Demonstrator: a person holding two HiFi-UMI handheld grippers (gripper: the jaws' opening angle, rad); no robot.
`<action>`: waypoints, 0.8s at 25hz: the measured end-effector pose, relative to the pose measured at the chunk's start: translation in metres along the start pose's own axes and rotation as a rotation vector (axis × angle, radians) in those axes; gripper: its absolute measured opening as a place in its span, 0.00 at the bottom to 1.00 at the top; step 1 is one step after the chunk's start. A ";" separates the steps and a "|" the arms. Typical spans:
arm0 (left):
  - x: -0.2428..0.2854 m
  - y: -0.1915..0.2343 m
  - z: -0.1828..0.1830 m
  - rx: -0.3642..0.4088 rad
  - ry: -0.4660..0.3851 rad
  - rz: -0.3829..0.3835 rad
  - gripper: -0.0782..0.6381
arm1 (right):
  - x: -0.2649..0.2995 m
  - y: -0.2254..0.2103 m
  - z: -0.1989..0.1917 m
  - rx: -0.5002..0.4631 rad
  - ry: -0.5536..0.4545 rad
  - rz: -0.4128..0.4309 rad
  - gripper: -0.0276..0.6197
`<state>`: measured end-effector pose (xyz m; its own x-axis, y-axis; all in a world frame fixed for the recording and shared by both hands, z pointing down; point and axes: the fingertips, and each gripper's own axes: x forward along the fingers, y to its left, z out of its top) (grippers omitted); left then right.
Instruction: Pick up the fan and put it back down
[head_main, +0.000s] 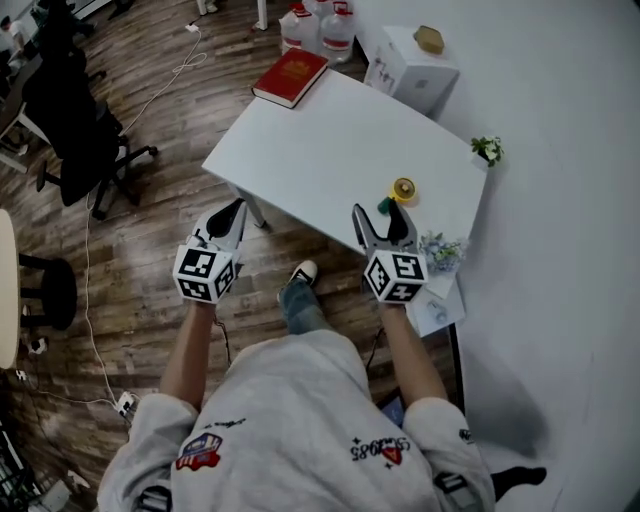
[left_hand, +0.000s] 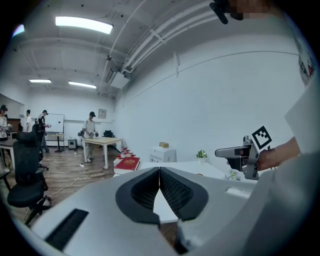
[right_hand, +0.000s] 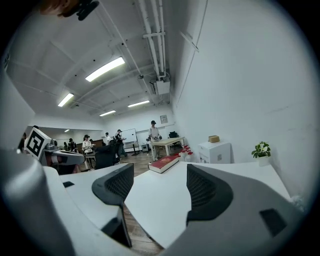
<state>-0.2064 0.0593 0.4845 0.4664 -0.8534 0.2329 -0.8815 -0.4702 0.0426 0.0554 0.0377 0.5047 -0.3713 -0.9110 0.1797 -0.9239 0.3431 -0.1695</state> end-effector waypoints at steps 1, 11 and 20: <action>0.015 0.005 0.004 0.006 0.004 -0.019 0.12 | 0.009 -0.005 0.000 0.007 0.002 -0.018 0.53; 0.197 0.021 0.070 0.045 0.012 -0.222 0.12 | 0.098 -0.109 0.053 0.030 -0.009 -0.202 0.53; 0.288 0.006 0.097 0.071 0.039 -0.374 0.12 | 0.115 -0.161 0.074 0.070 -0.026 -0.352 0.53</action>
<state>-0.0703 -0.2107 0.4573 0.7509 -0.6112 0.2503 -0.6429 -0.7632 0.0649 0.1682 -0.1391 0.4805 -0.0281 -0.9763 0.2147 -0.9859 -0.0084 -0.1673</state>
